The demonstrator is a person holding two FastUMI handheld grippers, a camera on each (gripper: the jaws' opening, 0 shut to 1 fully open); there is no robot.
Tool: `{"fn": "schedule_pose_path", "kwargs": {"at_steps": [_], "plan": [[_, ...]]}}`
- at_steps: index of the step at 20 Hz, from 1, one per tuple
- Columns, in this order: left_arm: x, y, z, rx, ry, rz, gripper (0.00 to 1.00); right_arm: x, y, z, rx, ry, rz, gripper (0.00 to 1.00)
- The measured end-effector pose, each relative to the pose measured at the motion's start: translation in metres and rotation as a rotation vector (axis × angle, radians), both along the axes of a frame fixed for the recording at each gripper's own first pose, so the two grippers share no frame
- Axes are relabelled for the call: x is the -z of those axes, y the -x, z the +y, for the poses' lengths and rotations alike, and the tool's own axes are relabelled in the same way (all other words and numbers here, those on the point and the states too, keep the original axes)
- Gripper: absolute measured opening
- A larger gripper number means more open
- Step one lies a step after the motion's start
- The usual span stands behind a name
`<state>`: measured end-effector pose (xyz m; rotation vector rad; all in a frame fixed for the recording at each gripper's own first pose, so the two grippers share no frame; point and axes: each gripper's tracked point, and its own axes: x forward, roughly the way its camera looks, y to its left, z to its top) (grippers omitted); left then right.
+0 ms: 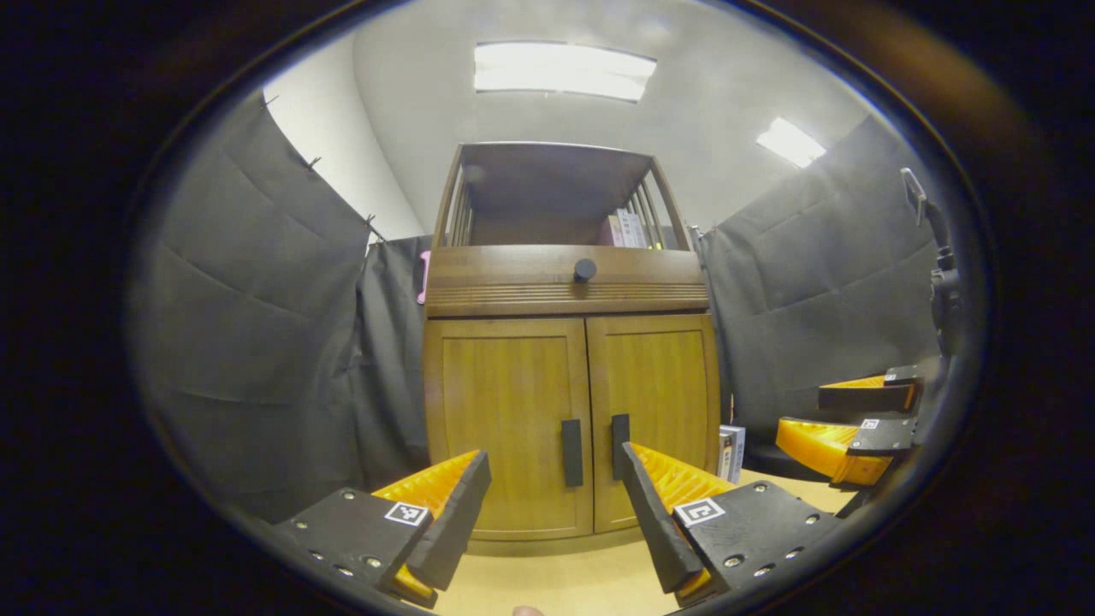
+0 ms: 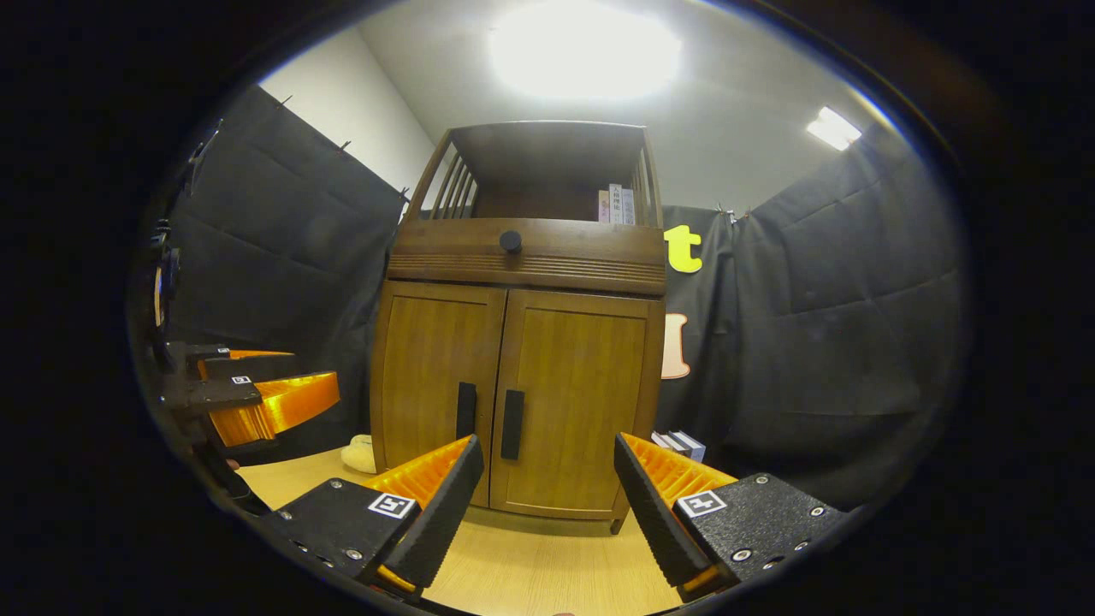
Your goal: Open the right door of the double-door shoe cabinet with the right hand, and open the left door with the left hand.
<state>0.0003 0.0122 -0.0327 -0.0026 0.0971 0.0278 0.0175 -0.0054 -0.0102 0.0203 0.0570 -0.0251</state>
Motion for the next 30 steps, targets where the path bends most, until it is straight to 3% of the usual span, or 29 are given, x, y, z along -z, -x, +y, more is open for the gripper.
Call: {"fn": "schedule_pose_path", "kwargs": {"at_steps": [10, 12, 13, 16, 17, 18, 23, 27, 30], "plan": [[0.07, -0.038, 0.022, -0.041, -0.008, 0.122, 0.92, 0.022, -0.035, 0.003, 0.022, -0.065, 0.059, 0.95], [0.084, -0.05, 0.029, -0.049, 0.01, 0.152, 0.88, 0.034, -0.051, 0.007, 0.018, -0.068, 0.087, 0.95], [0.087, -0.055, 0.033, -0.051, 0.018, 0.161, 0.92, 0.04, -0.059, 0.012, 0.01, -0.066, 0.105, 0.95], [0.093, -0.067, 0.046, -0.065, 0.021, 0.159, 0.84, 0.056, -0.091, 0.015, 0.008, -0.051, 0.144, 0.95], [0.094, -0.071, 0.048, -0.068, 0.02, 0.156, 0.92, 0.059, -0.103, 0.016, 0.009, -0.052, 0.147, 0.95], [0.097, -0.075, 0.05, -0.069, 0.017, 0.152, 0.88, 0.058, -0.111, 0.018, 0.009, -0.064, 0.138, 0.95], [0.103, -0.106, 0.082, -0.103, -0.015, 0.133, 0.92, 0.067, -0.157, 0.039, -0.04, -0.137, 0.146, 0.95], [0.126, -0.128, 0.086, -0.062, 0.056, 0.14, 0.88, 0.078, -0.193, 0.042, -0.013, -0.135, 0.17, 0.95], [0.153, -0.144, 0.089, -0.035, 0.081, 0.183, 0.92, 0.092, -0.217, 0.047, -0.006, -0.147, 0.195, 0.95]]}}
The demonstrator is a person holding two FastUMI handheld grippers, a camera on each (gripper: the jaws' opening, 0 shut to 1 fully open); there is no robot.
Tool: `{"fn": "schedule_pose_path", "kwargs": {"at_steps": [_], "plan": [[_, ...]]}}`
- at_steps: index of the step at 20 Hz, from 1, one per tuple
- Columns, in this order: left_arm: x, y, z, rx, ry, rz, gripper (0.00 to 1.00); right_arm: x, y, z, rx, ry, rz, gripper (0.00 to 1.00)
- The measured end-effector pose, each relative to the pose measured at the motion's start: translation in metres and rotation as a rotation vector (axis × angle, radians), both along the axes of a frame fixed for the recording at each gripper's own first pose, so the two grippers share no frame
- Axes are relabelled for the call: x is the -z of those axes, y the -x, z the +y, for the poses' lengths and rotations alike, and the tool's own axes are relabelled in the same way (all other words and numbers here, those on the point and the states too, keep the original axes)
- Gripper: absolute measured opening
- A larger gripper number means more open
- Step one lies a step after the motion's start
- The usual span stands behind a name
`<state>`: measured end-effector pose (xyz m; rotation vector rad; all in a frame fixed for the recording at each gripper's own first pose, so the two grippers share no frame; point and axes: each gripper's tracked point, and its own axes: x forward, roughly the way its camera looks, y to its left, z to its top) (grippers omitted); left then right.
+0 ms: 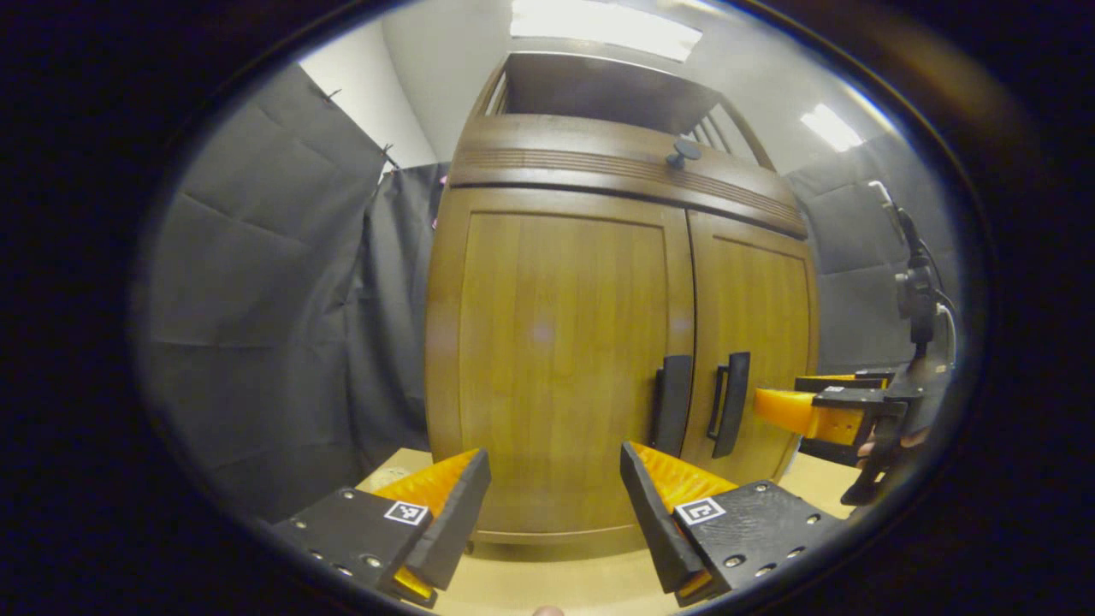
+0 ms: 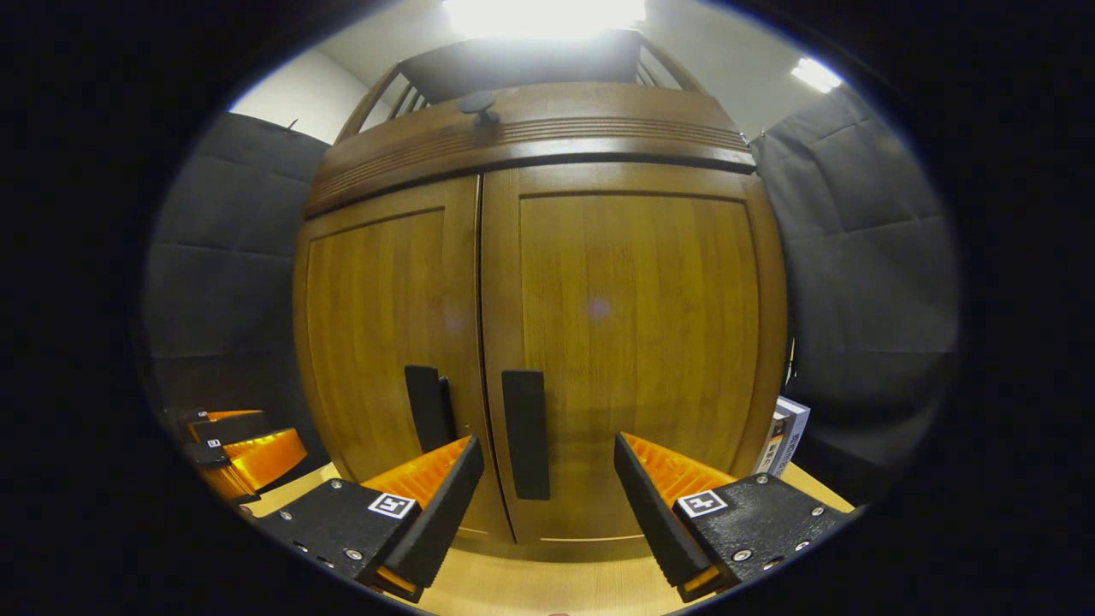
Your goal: Open the right door of the double-door shoe cabinet with the right hand, and open the left door with the left hand.
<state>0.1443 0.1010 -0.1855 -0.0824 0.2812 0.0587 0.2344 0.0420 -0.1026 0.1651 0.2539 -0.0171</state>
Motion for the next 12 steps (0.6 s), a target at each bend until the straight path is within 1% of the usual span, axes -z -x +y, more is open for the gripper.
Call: {"fn": "schedule_pose_path", "kwargs": {"at_steps": [2, 3, 5, 6, 8, 10, 12], "plan": [[0.01, -0.007, 0.006, -0.007, -0.021, 0.021, 0.88, 0.007, -0.015, -0.001, 0.006, -0.006, 0.012, 0.95], [0.012, -0.009, 0.007, -0.009, -0.028, 0.026, 0.92, 0.011, -0.023, -0.004, 0.014, 0.0, 0.015, 0.95], [0.014, -0.011, 0.003, 0.002, -0.031, 0.03, 0.92, 0.019, -0.033, 0.003, 0.026, 0.005, 0.02, 0.95], [0.013, -0.007, 0.003, 0.001, -0.03, 0.028, 0.84, 0.019, -0.037, 0.007, 0.028, 0.007, 0.022, 0.95], [0.012, -0.006, 0.004, -0.008, -0.024, 0.025, 0.92, 0.023, -0.041, 0.012, 0.029, 0.024, 0.028, 0.95], [0.01, -0.006, 0.006, -0.01, -0.015, 0.031, 0.92, 0.027, -0.048, 0.017, 0.033, 0.046, 0.036, 0.96], [0.008, -0.007, 0.008, -0.02, -0.011, 0.035, 0.92, 0.041, -0.053, 0.026, 0.021, 0.046, 0.052, 0.94]]}}
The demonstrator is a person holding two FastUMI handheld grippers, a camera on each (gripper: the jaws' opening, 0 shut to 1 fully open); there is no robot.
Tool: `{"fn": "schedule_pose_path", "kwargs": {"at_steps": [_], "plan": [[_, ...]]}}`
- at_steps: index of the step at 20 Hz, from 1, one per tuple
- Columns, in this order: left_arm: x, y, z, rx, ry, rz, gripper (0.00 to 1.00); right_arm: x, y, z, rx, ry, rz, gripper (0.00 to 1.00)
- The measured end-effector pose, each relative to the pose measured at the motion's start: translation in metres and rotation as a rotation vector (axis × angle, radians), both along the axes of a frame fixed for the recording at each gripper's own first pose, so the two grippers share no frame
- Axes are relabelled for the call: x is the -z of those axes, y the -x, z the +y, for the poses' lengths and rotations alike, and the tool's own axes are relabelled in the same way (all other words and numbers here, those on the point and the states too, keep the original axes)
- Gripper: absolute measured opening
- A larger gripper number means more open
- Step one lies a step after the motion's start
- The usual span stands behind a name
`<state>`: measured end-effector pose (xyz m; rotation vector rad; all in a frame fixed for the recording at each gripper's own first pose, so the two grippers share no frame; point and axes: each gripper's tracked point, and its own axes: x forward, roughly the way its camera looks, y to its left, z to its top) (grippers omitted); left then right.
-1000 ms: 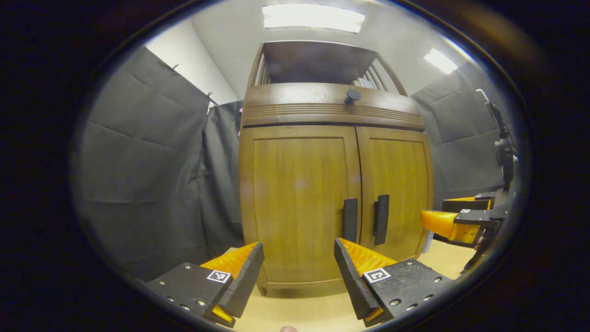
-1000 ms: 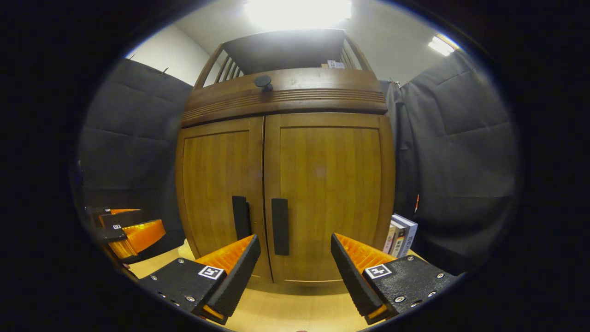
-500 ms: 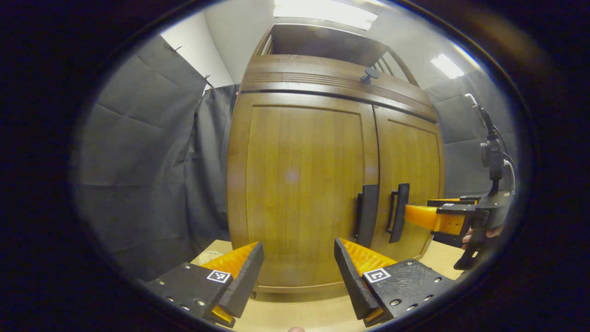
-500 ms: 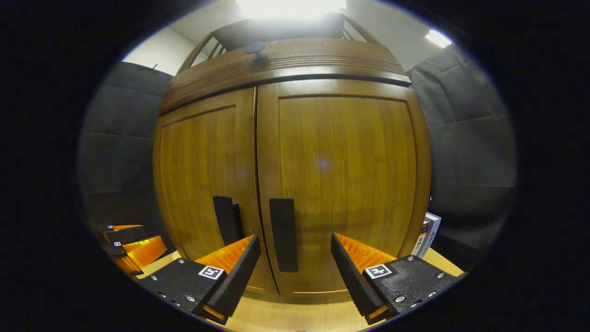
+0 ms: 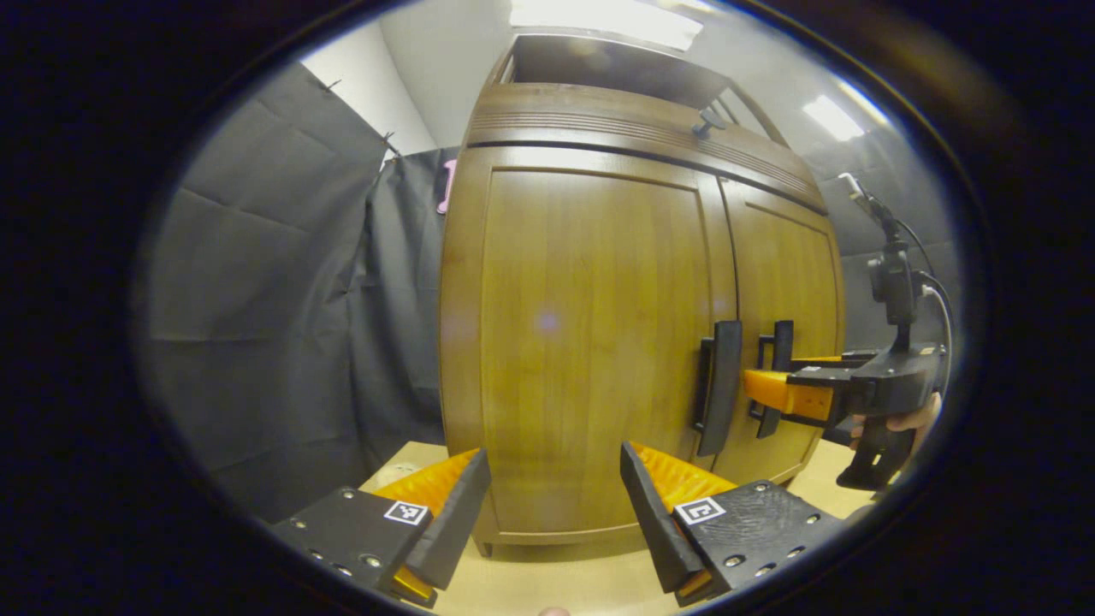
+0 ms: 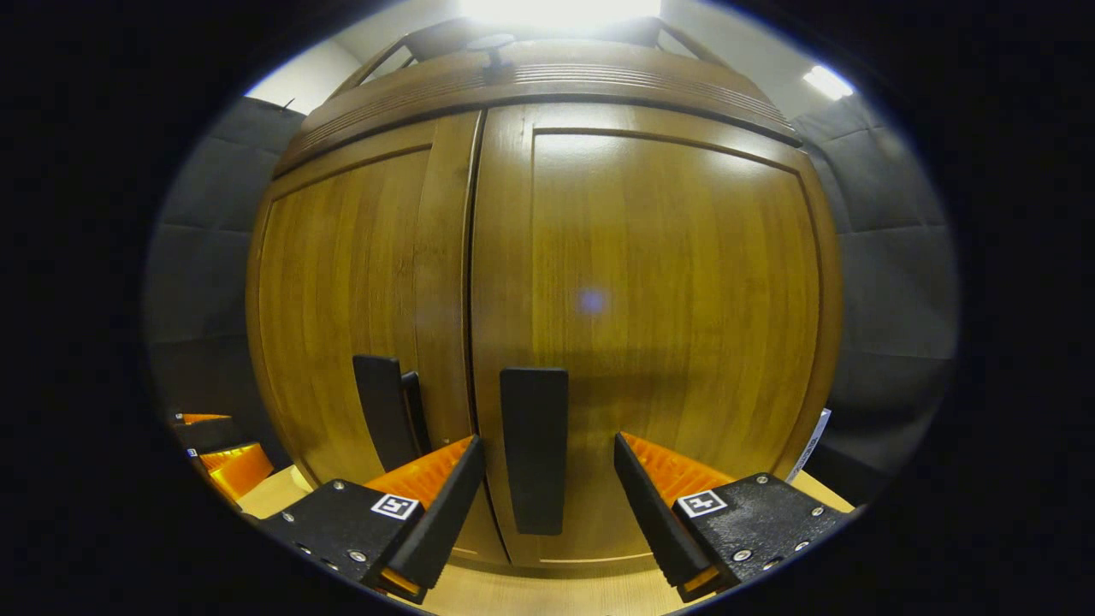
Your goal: Open the right door of the double-door shoe cabinet with the right hand, and open the left door with the left hand.
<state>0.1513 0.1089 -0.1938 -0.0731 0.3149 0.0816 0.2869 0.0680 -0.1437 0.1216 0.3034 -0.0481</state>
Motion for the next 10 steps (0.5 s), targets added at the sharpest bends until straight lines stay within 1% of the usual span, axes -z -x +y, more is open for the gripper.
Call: {"fn": "schedule_pose_path", "kwargs": {"at_steps": [1, 2, 3, 4, 5, 6, 8, 9, 10], "plan": [[-0.0012, 0.0002, 0.0005, -0.006, 0.002, 0.001, 0.88, 0.0034, -0.0003, 0.0046, -0.013, -0.007, 0.011, 0.87], [0.0002, 0.001, 0.0015, -0.014, 0.005, 0.002, 0.92, 0.0064, -0.0033, 0.0092, -0.024, -0.012, 0.018, 0.8], [-0.0001, 0.0012, 0.0022, -0.023, 0.007, 0.004, 0.92, 0.0079, -0.0038, 0.0049, 0.009, 0.011, 0.023, 0.6], [0.0004, 0.003, 0.0022, -0.029, 0.011, 0.006, 0.92, 0.0108, -0.0035, 0.0026, 0.016, 0.023, 0.023, 0.53], [0.0008, 0.0033, 0.0025, -0.034, 0.015, 0.009, 0.92, 0.0084, -0.0029, 0.0015, 0.022, 0.019, 0.016, 0.37], [0.0015, 0.0034, 0.0031, -0.039, 0.021, 0.011, 0.92, 0.0076, -0.0035, 0.0023, 0.016, 0.009, 0.009, 0.36], [0.0035, 0.0045, 0.0037, -0.046, 0.036, 0.021, 0.92, 0.0041, -0.0022, 0.0015, 0.012, 0.002, -0.015, 0.32], [0.0042, 0.0048, 0.0044, -0.045, 0.04, 0.025, 0.92, 0.0034, 0.0004, 0.001, 0.005, 0.016, -0.019, 0.27], [0.0042, 0.0037, 0.0056, -0.043, 0.041, 0.025, 0.92, 0.0032, 0.0042, 0.0011, -0.003, 0.027, -0.019, 0.25]]}}
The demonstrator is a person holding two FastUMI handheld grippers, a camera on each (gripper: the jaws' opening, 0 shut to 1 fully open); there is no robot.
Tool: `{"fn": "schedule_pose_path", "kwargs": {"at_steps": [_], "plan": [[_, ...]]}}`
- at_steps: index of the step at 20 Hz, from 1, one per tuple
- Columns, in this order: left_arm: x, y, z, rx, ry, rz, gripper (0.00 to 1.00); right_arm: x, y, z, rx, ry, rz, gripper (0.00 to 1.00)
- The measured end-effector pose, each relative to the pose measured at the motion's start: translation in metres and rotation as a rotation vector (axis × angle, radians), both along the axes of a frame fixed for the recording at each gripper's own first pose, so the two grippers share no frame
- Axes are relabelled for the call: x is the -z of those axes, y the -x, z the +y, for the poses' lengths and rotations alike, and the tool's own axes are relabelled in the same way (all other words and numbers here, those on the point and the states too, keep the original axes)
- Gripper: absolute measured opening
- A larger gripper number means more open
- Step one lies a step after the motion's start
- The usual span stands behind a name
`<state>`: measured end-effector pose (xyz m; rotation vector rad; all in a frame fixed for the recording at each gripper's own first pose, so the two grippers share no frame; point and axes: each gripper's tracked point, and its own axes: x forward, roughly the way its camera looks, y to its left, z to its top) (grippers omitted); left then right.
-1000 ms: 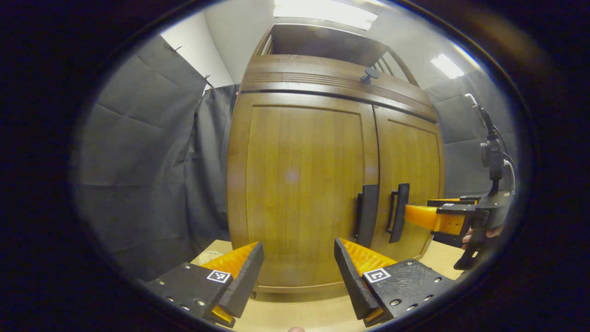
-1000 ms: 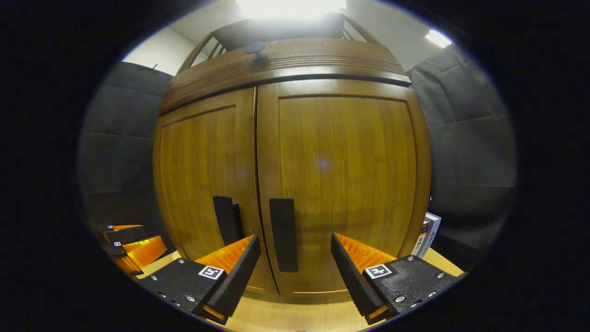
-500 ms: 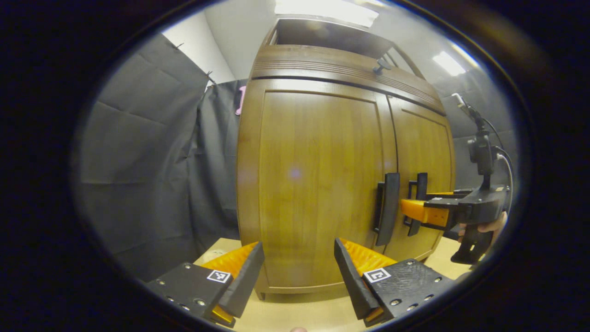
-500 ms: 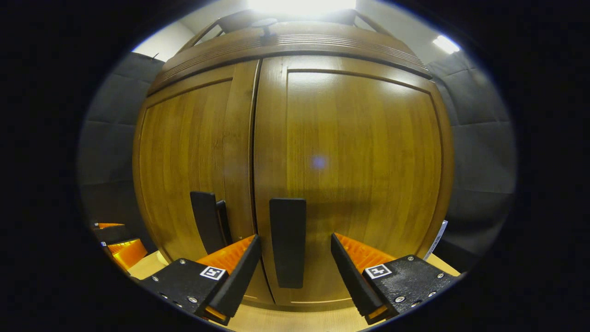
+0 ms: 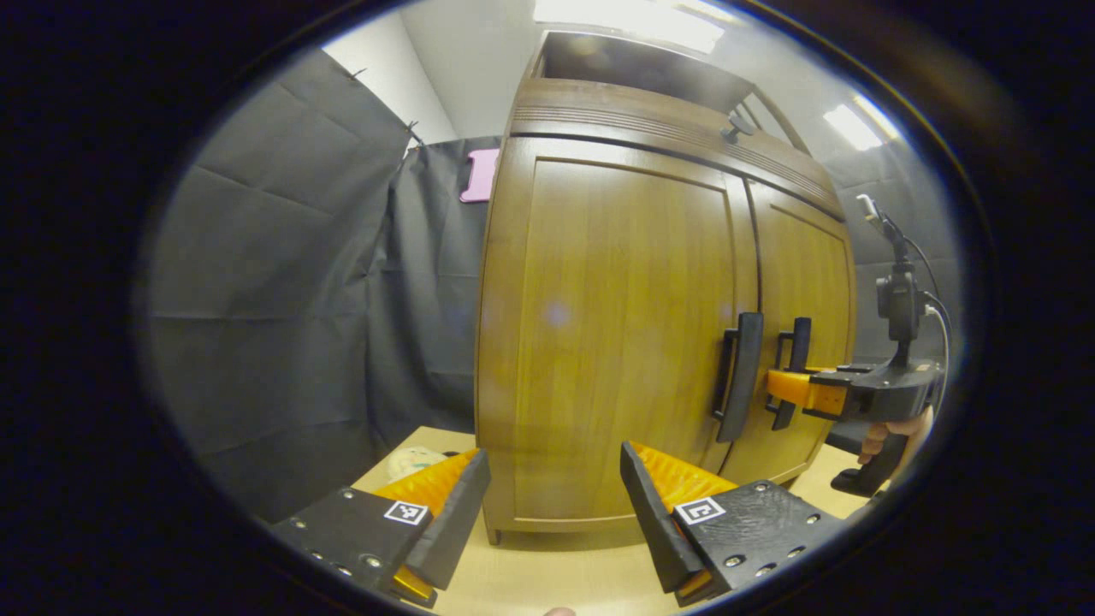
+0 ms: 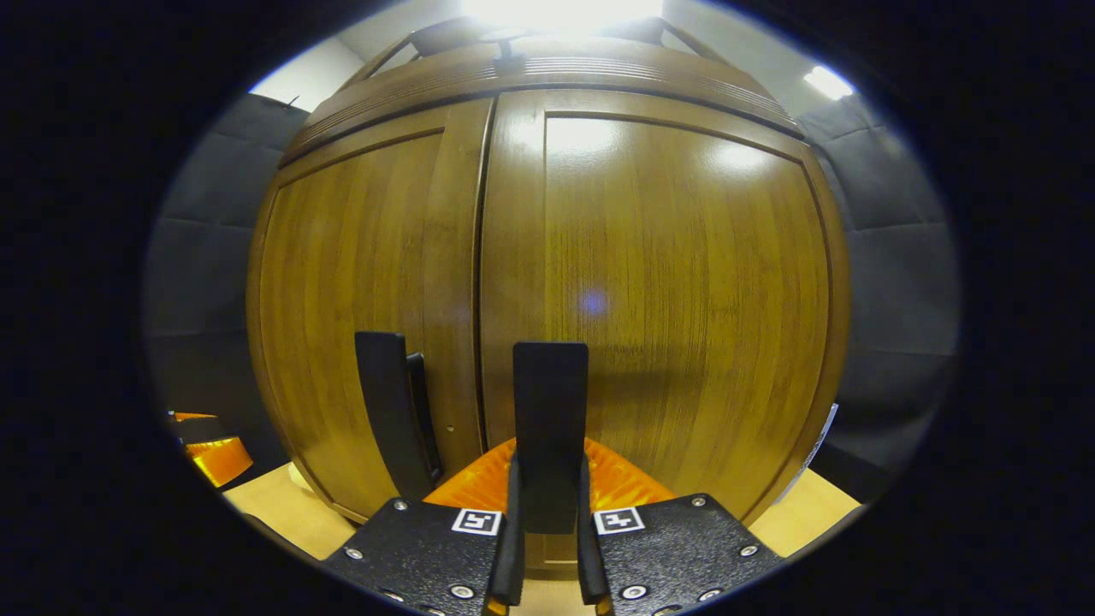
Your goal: Open the right door of the double-door shoe cabinet with the right hand, and open the left door with the left hand.
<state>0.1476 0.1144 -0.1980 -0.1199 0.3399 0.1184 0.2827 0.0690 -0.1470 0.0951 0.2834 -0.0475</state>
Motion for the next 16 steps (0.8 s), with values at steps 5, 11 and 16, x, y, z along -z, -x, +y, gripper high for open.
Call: {"fn": "schedule_pose_path", "kwargs": {"at_steps": [5, 11, 16], "plan": [[-0.003, 0.002, -0.001, -0.005, 0.001, -0.014, 0.92, -0.007, 0.018, 0.0, -0.054, -0.028, -0.017, 0.22], [-0.012, -0.001, -0.007, 0.036, -0.035, -0.036, 0.92, -0.017, 0.044, -0.001, -0.126, -0.077, -0.066, 0.22], [-0.004, -0.003, -0.008, 0.081, -0.035, -0.046, 0.84, -0.02, 0.073, -0.01, -0.17, -0.109, -0.09, 0.22]]}}
